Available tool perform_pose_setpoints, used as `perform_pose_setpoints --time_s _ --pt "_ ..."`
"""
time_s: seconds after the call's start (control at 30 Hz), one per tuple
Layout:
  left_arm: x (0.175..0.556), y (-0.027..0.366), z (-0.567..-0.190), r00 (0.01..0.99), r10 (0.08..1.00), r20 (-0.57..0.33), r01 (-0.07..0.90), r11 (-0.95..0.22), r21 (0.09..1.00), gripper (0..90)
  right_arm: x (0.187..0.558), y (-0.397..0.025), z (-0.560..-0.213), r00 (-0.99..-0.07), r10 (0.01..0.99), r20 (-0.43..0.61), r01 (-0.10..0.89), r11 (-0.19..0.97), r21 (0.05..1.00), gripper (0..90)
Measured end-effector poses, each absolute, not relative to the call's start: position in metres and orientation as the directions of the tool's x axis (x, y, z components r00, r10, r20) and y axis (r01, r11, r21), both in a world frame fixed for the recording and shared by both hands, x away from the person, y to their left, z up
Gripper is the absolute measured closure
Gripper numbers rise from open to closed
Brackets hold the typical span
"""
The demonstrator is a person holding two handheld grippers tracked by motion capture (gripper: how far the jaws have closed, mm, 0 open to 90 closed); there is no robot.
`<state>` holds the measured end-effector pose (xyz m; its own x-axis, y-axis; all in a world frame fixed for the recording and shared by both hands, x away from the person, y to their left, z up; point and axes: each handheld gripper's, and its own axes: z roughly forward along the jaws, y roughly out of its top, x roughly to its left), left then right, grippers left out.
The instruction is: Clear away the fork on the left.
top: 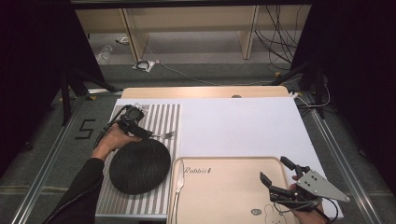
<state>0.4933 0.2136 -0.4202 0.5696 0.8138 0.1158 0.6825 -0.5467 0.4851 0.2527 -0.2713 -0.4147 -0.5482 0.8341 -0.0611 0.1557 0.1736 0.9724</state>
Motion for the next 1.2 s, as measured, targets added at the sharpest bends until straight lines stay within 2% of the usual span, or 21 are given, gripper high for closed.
perform_pose_setpoints --time_s 1.2 --pt "0.531 0.206 -0.444 0.604 0.787 0.123 0.699 -0.598 0.393 27.3 0.253 -0.271 -0.415 -0.553 0.831 -0.063 0.153 0.176 0.973 18.2"
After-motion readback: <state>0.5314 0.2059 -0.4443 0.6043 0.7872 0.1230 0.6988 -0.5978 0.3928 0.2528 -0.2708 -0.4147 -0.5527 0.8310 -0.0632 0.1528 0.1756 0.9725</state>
